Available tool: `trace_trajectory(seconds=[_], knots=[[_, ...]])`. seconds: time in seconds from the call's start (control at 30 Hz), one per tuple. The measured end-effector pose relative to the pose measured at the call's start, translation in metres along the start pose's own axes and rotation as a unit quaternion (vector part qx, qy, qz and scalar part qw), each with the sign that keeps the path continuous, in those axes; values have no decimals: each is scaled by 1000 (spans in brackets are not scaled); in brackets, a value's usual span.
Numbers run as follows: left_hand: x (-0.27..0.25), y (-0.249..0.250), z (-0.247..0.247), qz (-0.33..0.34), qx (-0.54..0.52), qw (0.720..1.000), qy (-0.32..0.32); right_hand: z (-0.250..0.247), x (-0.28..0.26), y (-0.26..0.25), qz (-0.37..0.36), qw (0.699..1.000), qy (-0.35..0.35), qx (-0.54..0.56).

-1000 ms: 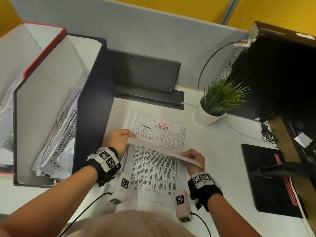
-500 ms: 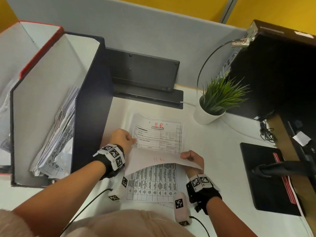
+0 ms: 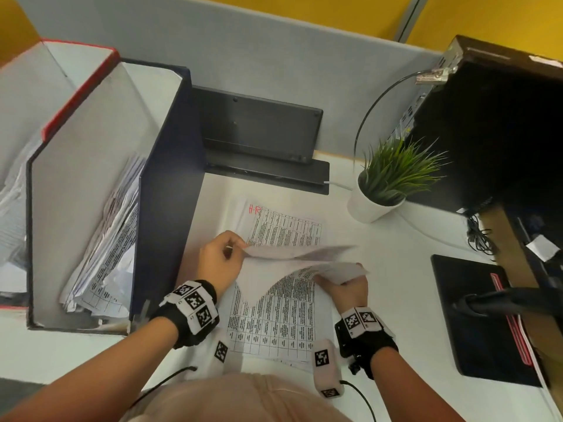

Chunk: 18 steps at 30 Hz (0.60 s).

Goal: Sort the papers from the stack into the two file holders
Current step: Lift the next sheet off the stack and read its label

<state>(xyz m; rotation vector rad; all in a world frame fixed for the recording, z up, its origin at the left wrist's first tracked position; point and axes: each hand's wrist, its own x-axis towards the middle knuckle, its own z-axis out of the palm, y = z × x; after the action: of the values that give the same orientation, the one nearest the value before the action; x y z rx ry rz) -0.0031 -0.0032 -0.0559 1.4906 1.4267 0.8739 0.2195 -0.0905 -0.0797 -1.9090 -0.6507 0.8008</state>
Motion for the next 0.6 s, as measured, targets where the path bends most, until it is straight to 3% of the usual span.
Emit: trace_trajectory(seconds=[0.13, 0.23, 0.33, 0.43, 0.5, 0.6], knots=[[-1, 7, -3, -84, -145, 986, -24, -1, 2, -1, 33, 990, -41, 131], [2, 17, -2, -132, -225, 965, -35, -1, 2, -3, 39, 990, -47, 127], [15, 19, -6, -171, -173, 970, -25, -2, -2, -7, 80, 985, -45, 149], [35, 7, -10, -214, -76, 974, -16, -7, 1, -5, 198, 941, -61, 268], [43, -1, -10, -238, -8, 970, -41, -9, 3, -3, 229, 932, -64, 275], [45, -6, -8, -214, 127, 966, -68, -9, 4, -3, 246, 925, -84, 278]])
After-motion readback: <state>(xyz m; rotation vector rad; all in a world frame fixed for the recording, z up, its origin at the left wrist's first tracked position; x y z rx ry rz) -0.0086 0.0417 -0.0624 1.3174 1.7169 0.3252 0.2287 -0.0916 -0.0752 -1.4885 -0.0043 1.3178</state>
